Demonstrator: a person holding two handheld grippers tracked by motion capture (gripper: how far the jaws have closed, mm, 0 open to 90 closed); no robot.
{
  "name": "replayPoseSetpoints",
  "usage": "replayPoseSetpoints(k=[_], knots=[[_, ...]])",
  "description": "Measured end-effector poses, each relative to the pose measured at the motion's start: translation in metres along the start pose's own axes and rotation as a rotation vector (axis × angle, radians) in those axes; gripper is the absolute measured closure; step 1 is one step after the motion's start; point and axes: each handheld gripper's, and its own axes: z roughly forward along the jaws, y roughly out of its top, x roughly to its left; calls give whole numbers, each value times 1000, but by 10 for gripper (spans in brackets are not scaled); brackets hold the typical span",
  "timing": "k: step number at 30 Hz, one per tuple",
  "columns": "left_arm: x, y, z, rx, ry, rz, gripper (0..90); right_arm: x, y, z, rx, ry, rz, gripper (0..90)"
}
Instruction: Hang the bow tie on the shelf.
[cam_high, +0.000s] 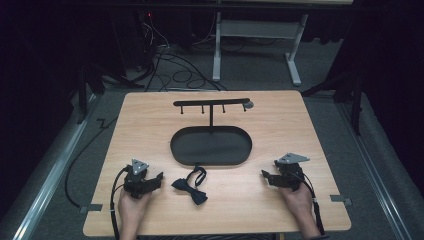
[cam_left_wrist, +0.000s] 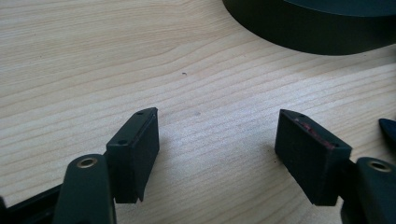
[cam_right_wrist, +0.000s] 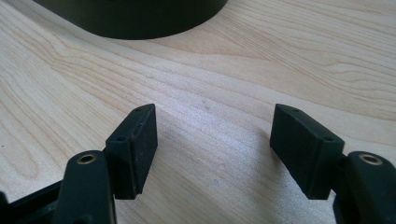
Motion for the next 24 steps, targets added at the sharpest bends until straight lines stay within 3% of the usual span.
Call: replayPoseSetpoints(k=[13,24], knots=[[0,-1,-3,-1,4,5,354,0,0,0,0,0,-3,334],[4,0,-9,-19,-21,-37,388,0,0,0,-1,0,-3,334]])
